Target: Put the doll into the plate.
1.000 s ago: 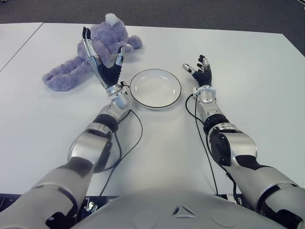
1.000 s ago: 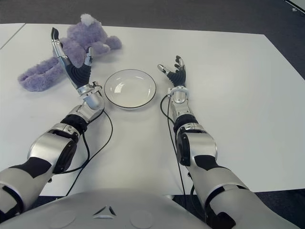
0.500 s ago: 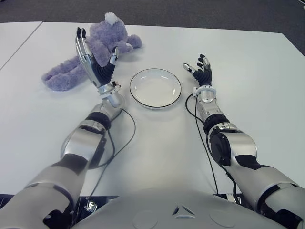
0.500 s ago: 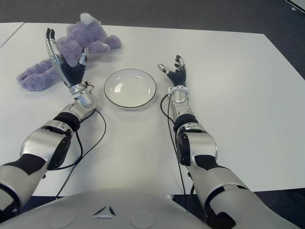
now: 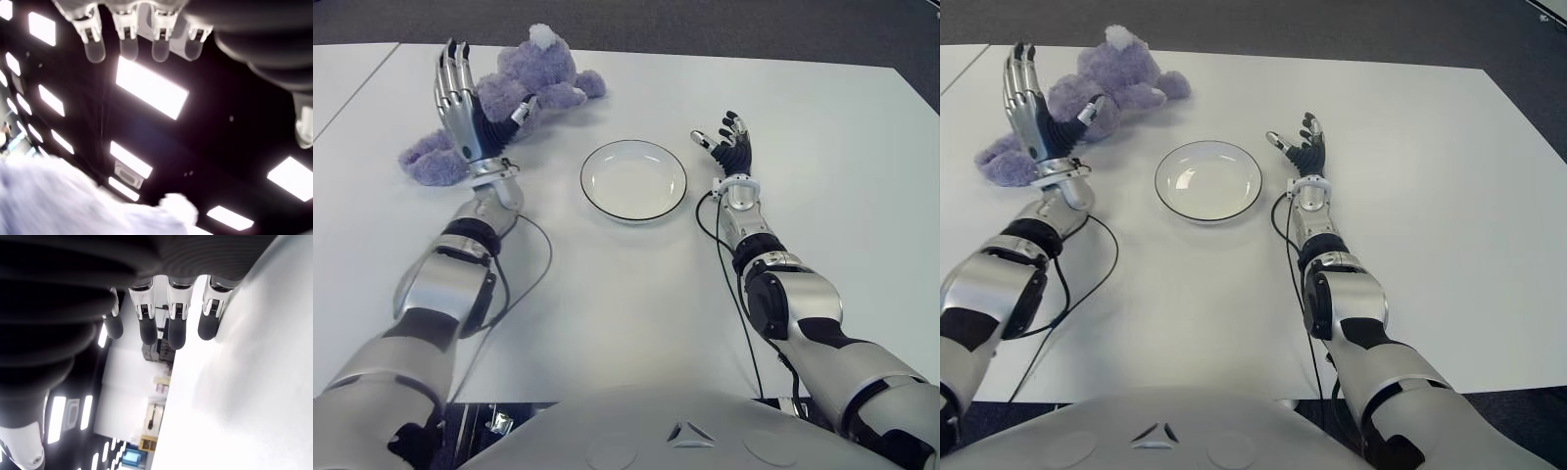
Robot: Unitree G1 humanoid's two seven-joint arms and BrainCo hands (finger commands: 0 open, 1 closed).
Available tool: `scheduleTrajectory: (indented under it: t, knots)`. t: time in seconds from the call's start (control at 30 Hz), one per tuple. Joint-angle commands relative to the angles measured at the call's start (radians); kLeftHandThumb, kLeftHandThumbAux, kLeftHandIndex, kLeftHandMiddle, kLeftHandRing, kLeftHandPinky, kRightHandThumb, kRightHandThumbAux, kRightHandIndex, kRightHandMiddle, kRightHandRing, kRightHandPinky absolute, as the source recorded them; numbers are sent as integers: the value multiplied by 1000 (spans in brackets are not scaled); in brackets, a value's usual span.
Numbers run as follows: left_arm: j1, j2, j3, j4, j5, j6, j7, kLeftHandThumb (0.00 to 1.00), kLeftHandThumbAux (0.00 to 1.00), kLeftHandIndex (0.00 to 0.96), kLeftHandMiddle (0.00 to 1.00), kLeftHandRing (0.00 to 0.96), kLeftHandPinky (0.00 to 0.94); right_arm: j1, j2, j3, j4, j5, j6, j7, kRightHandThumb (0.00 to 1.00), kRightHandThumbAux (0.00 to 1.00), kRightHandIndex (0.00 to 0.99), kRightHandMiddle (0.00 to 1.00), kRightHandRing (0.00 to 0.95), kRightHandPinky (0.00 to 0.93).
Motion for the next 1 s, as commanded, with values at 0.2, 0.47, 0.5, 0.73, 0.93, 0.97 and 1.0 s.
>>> scheduleTrajectory:
  t: [0.2, 0.47, 0.5, 0.73, 0.93, 0.97, 1.0]
  knots:
    - [11, 102, -31, 33, 6, 115, -240, 46, 389, 0, 0, 0, 0, 238, 63, -14, 148, 18, 100, 69, 0, 733, 101, 134, 136, 172]
    - [9, 122, -46, 26, 18, 167, -311, 49, 413, 0, 0, 0, 0, 238, 61, -18, 148, 16, 96, 77, 3, 748, 99, 128, 129, 158]
    - [9, 125, -50, 24, 22, 170, -313, 49, 415, 0, 0, 0, 0, 238, 61, -18, 148, 16, 96, 78, 3, 749, 99, 128, 128, 158]
    - [5, 139, -84, 22, 47, 200, -345, 33, 429, 0, 0, 0, 0, 235, 60, -24, 147, 17, 96, 85, 1, 759, 97, 129, 127, 161]
    - [-5, 155, -127, 27, 71, 221, -424, 9, 435, 0, 0, 0, 0, 234, 60, -35, 146, 29, 91, 95, 7, 767, 96, 127, 127, 168]
    - [-7, 162, -136, 29, 76, 219, -448, 6, 437, 0, 0, 0, 0, 234, 60, -37, 146, 31, 90, 97, 10, 770, 98, 128, 127, 171]
    - [-8, 165, -142, 31, 78, 218, -463, 4, 438, 0, 0, 0, 0, 234, 60, -39, 146, 32, 89, 99, 11, 772, 99, 128, 128, 172]
